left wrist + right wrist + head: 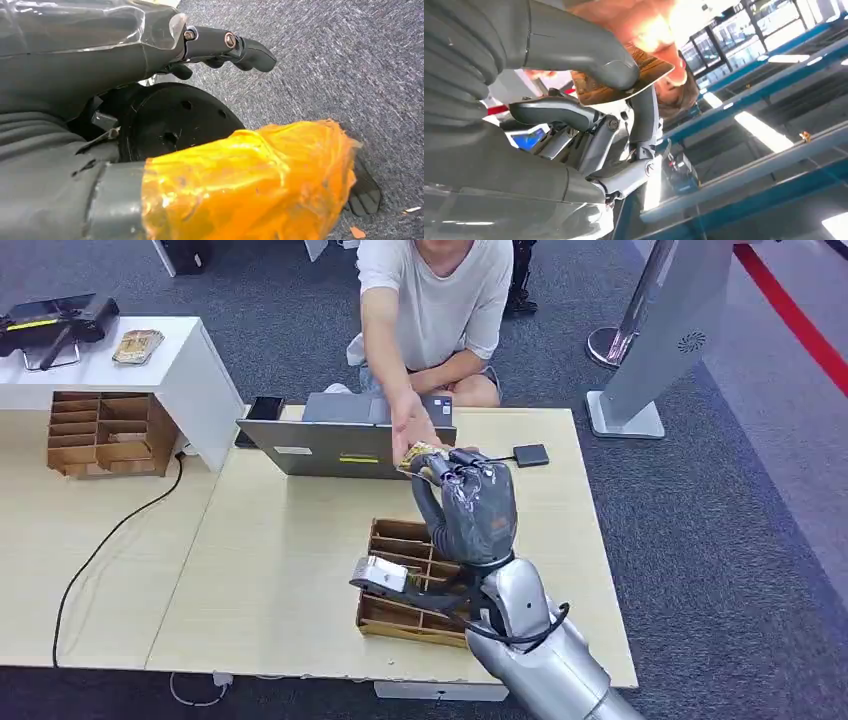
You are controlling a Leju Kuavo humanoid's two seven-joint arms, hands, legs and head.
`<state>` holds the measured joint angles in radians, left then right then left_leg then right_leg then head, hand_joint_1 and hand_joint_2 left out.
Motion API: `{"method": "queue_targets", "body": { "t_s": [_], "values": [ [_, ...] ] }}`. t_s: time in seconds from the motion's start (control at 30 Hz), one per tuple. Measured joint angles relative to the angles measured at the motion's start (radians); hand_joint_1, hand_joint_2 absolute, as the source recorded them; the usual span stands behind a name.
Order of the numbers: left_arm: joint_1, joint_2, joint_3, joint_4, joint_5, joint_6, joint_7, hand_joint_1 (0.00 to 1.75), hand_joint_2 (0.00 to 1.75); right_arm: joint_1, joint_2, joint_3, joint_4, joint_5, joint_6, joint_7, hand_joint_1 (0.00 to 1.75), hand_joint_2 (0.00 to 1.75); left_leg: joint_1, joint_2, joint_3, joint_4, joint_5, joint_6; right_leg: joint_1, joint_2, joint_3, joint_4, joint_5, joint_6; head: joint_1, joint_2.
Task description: Pass the card to the sensor for recognition and then transmit it.
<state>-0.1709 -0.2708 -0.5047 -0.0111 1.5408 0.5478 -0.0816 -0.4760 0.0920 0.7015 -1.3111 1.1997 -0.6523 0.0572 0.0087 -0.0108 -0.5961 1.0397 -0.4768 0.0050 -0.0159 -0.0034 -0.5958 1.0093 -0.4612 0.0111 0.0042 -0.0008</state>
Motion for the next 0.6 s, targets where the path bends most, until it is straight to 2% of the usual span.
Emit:
{"method": "queue_targets", "body": {
  "t_s": [0.03, 0.1, 0.17, 0.53, 0.57, 0.6],
  "values": [
    [0.0, 0.0, 0.0, 0.0, 0.0, 0.0, 0.001, 0.0, 0.0, -0.007, 0.004, 0.003, 0.009, -0.008, 0.006, 0.001, 1.4, 1.75, 0.0, 0.0, 0.0, 0.0, 0.0, 0.0, 0.0, 0.0, 0.0, 0.0, 0.0, 0.0, 0.0, 0.0],
    [0.0, 0.0, 0.0, 0.0, 0.0, 0.0, 0.006, 0.0, 0.0, -0.02, 0.011, 0.016, 0.029, -0.02, 0.023, 0.002, 0.4, 1.75, 0.0, 0.0, 0.0, 0.0, 0.0, 0.0, 0.0, 0.0, 0.0, 0.0, 0.0, 0.0, 0.0, 0.0],
    [0.0, 0.001, 0.0, 0.0, 0.0, 0.0, 0.012, 0.0, 0.0, -0.031, 0.019, 0.027, 0.049, -0.028, 0.039, 0.003, 0.0, 1.75, 0.0, 0.0, 0.0, 0.0, 0.0, 0.0, 0.0, 0.0, 0.0, 0.0, 0.0, 0.0, 0.0, 0.0],
    [-0.002, 0.002, -0.023, 0.0, 0.0, 0.0, 0.039, 0.0, 0.0, -0.067, 0.045, 0.075, 0.118, -0.072, 0.072, 0.016, 0.0, 1.75, 0.0, 0.0, 0.0, 0.0, 0.0, 0.0, 0.0, 0.0, 0.0, 0.0, 0.0, 0.0, 0.0, 0.0],
    [-0.002, 0.002, -0.028, 0.0, 0.0, 0.0, 0.041, 0.0, 0.0, -0.069, 0.047, 0.077, 0.121, -0.076, 0.072, 0.017, 0.0, 0.0, 0.0, 0.0, 0.0, 0.0, 0.0, 0.0, 0.0, 0.0, 0.0, 0.0, 0.0, 0.0, 0.0, 0.0],
    [-0.002, 0.002, -0.032, 0.0, 0.0, 0.0, 0.044, 0.0, 0.0, -0.071, 0.048, 0.081, 0.123, -0.077, 0.071, 0.017, 0.0, 0.0, 0.0, 0.0, 0.0, 0.0, 0.0, 0.0, 0.0, 0.0, 0.0, 0.0, 0.0, 0.0, 0.0, 0.0]
  ]
}}
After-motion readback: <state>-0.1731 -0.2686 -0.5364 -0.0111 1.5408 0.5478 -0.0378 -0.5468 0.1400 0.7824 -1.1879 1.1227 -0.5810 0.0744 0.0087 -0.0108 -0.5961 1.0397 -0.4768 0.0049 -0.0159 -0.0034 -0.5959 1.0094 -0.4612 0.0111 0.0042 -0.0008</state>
